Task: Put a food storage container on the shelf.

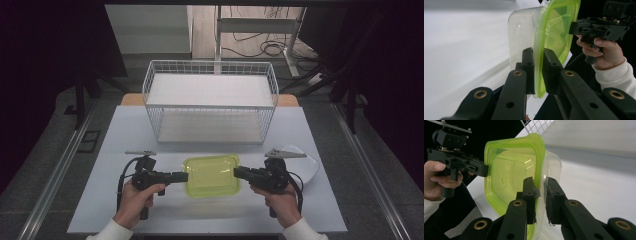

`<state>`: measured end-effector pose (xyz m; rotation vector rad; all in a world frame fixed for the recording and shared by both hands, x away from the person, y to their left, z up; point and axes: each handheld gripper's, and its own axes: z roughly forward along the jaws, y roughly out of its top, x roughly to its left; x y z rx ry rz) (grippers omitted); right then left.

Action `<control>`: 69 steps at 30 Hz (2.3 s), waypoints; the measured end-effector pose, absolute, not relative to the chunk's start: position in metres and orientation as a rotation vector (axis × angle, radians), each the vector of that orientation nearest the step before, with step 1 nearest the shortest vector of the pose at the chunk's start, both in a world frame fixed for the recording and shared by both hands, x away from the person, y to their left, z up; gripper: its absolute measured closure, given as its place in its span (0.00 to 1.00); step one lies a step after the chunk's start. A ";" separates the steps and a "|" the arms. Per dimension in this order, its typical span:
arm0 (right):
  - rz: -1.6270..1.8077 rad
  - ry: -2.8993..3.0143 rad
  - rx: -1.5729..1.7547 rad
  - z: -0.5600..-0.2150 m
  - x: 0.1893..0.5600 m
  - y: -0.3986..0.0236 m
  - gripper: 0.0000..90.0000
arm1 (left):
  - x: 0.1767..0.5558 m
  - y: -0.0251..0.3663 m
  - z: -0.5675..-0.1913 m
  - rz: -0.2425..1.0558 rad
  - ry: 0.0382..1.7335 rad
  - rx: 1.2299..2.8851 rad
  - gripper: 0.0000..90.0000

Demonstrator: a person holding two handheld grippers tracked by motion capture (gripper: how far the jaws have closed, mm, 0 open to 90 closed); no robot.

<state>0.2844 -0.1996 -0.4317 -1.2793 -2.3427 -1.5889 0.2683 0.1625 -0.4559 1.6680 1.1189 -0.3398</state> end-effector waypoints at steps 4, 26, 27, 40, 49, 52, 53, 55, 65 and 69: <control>-1.609 -2.356 -1.275 -0.419 0.290 -0.198 0.87 | 0.275 0.164 -0.448 -0.329 1.106 1.656 0.90; -1.677 -2.377 -1.260 -0.373 0.323 -0.193 0.87 | 0.310 0.167 -0.399 -0.247 1.076 1.647 0.90; -1.677 -2.377 -1.260 -0.373 0.323 -0.193 0.87 | 0.310 0.167 -0.399 -0.247 1.076 1.647 0.90; -1.735 -2.361 -1.244 -0.340 0.348 -0.189 0.87 | 0.336 0.172 -0.360 -0.200 1.039 1.645 0.90; -1.764 -2.361 -1.239 -0.317 0.364 -0.185 0.87 | 0.352 0.177 -0.338 -0.175 1.022 1.635 0.90; -1.770 -2.371 -1.234 -0.309 0.370 -0.183 0.87 | 0.359 0.179 -0.336 -0.187 1.022 1.623 0.90; -1.770 -2.371 -1.234 -0.309 0.370 -0.183 0.87 | 0.359 0.179 -0.336 -0.187 1.022 1.623 0.90; -1.769 -2.374 -1.234 -0.306 0.373 -0.182 0.87 | 0.363 0.179 -0.334 -0.190 1.021 1.620 0.90; -1.746 -2.364 -1.241 -0.299 0.397 -0.181 0.87 | 0.382 0.181 -0.324 -0.178 1.029 1.621 0.90; -1.748 -2.361 -1.245 -0.295 0.402 -0.180 0.87 | 0.388 0.182 -0.320 -0.180 1.029 1.620 0.90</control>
